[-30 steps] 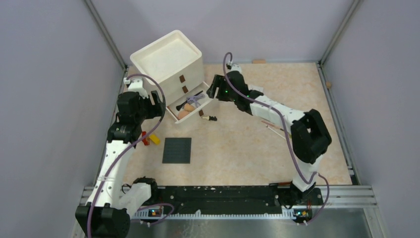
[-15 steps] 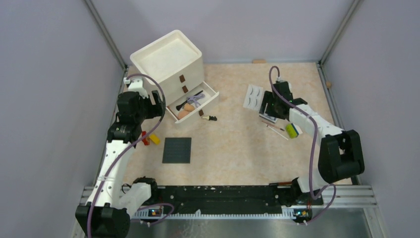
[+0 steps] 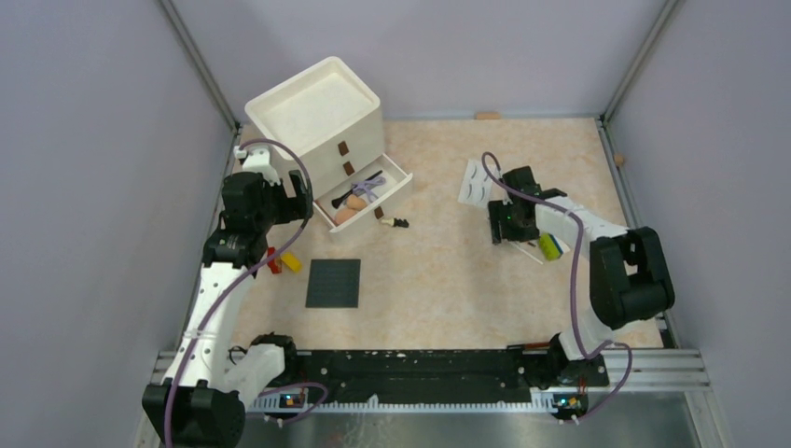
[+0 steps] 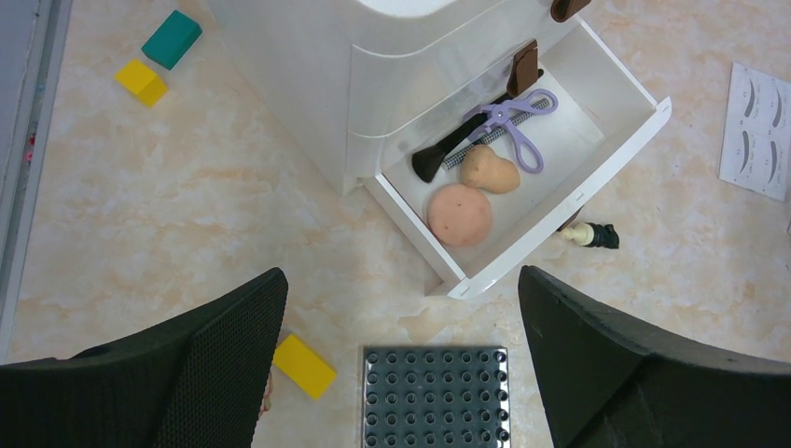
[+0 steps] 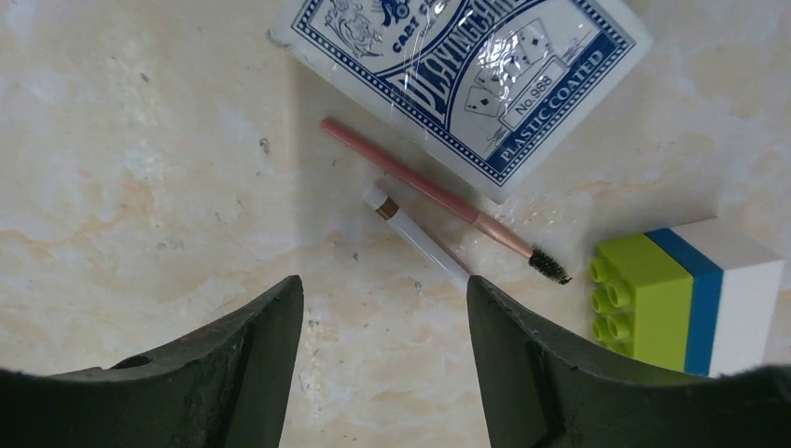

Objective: Organize the makeup
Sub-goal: Move the makeup to the center of the board.

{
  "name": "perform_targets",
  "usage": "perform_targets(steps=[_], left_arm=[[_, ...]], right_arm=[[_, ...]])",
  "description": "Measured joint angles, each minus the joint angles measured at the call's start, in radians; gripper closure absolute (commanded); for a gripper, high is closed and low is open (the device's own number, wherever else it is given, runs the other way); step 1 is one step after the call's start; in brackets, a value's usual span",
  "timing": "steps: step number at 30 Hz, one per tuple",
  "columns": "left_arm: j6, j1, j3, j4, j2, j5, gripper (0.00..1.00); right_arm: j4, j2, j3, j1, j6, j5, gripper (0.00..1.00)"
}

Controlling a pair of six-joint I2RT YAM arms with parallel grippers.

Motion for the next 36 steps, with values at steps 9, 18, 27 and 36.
perform_targets(steps=[9, 18, 27, 36], left_arm=[[0.0, 0.0, 0.0, 0.0, 0.0, -0.001, 0.01], [0.0, 0.0, 0.0, 0.0, 0.001, 0.0, 0.01], [0.0, 0.0, 0.0, 0.0, 0.006, 0.001, 0.01], [0.0, 0.0, 0.0, 0.0, 0.006, 0.004, 0.01]], right_arm=[[0.002, 0.108, 0.016, 0.0, -0.048, -0.009, 0.37], [0.006, 0.121, 0.021, -0.014, -0.065, -0.029, 0.53], [0.015, 0.137, 0.034, -0.021, -0.073, -0.045, 0.75], [0.043, 0.14, 0.034, -0.022, -0.072, -0.085, 0.98]])
